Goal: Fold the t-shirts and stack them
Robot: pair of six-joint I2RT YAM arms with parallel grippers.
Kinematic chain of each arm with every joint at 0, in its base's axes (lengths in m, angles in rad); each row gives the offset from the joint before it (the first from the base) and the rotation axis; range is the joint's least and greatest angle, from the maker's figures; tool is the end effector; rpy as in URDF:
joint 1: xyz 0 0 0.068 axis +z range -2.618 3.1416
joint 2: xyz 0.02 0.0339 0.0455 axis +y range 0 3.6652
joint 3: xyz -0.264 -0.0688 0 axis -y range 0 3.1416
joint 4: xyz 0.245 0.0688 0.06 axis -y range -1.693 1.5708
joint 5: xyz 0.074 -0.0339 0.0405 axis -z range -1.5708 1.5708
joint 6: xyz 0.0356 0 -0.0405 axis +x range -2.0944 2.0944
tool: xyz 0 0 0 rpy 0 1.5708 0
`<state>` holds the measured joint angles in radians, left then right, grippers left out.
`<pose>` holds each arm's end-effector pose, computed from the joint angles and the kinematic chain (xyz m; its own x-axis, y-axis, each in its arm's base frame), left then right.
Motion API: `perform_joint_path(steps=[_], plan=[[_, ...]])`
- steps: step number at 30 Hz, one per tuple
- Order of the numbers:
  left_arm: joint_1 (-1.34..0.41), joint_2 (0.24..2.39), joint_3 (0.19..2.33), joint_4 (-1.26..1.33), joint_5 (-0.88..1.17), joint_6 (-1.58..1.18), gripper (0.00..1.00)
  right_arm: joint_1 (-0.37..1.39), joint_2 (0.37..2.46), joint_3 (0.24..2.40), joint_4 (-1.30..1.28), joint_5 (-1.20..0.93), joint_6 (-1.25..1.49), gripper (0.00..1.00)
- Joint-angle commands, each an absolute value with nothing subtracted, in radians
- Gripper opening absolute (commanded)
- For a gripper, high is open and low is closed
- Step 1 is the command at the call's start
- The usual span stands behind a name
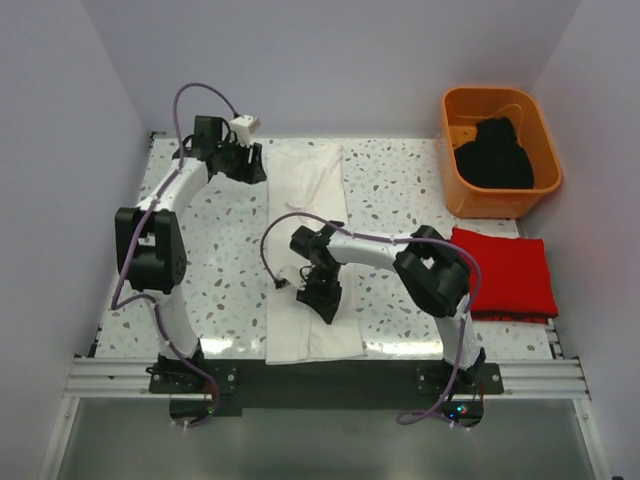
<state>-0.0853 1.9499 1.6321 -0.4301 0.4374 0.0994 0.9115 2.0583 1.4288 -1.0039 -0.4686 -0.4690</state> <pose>0.4442 -0.0531 0.2669 -0.6359 0.1446 -0.7581 0.4519 0.8660 -0.2139 0.2142 0.3026 0.1454 -0.2344 -0.9608 -0.1479 -0.8900 0.1509 0.4304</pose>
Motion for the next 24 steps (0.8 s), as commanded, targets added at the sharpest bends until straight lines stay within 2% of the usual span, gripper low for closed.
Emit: perform_joint_path(steps=[1,6,10,14,17,24], plan=[[-0.09,1.93,1.565,-0.474,0.538,0.133,0.58,0.875,1.973,1.499,-0.91,-0.528,-0.422,0.22],[-0.126,1.956,1.555,-0.476,0.564,0.118,0.55,0.704,1.91,1.589,-0.885,-0.516,-0.408,0.25],[-0.144,2.009,1.572,-0.456,0.563,0.084,0.51,0.576,2.011,1.713,-0.76,-0.372,-0.315,0.2],[-0.146,2.08,1.641,-0.457,0.542,0.049,0.45,0.52,2.156,1.864,-0.667,-0.259,-0.233,0.11],[-0.147,2.126,1.676,-0.44,0.534,0.02,0.43,0.496,2.232,1.937,-0.574,-0.198,-0.215,0.09],[-0.146,2.246,1.787,-0.433,0.506,-0.026,0.41,0.469,2.39,2.089,-0.453,-0.161,-0.213,0.08]])
